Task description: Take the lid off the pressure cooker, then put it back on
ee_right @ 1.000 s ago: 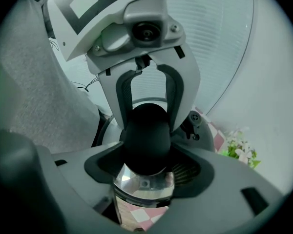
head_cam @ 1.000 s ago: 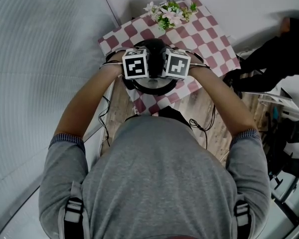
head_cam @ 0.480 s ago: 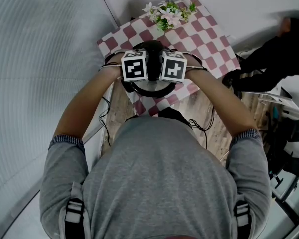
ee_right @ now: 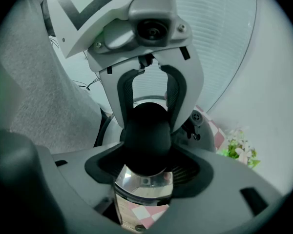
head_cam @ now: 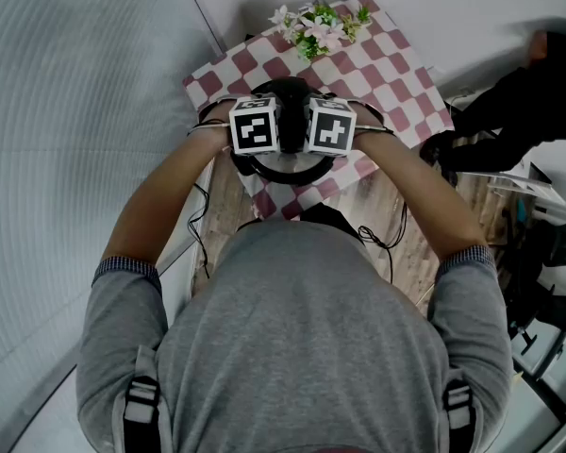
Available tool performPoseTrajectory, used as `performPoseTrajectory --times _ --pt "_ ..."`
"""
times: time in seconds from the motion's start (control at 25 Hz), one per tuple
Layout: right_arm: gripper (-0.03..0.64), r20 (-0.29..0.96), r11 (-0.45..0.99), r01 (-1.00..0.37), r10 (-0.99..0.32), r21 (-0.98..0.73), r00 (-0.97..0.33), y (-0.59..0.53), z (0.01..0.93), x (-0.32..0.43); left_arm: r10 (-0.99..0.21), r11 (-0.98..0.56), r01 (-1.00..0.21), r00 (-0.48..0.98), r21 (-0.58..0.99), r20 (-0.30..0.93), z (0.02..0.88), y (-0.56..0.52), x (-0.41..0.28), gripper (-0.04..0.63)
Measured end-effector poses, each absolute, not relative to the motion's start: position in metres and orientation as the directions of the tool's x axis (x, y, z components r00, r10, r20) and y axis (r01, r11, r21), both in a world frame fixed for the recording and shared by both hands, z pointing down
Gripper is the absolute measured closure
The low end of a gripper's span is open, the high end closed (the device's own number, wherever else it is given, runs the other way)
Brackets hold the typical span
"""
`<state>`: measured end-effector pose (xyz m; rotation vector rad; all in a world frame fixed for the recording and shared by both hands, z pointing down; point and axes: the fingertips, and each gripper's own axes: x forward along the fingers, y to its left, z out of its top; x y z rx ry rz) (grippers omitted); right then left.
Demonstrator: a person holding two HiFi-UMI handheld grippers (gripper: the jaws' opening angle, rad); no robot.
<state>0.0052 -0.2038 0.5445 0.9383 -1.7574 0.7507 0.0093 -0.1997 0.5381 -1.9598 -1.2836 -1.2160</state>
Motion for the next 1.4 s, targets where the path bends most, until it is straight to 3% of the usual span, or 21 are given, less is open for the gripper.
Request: performPoseTrajectory --times 0.76,1.4 --pt "0.327 0.928 0.468 -0.883 -0.306 -0.049 -0.214 -0.204 0.516 0.003 0.471 -0.379 0.925 0.166 0.029 0.866 0.509 -0.197 0.009 0.293" --pt "0.327 0.932 0.385 -0.923 -0.340 0.019 -0.122 -0.196 0.499 -0.013 0.460 -0.294 0.955 0.178 -0.040 0.870 0.490 -0.192 -0.010 0.293"
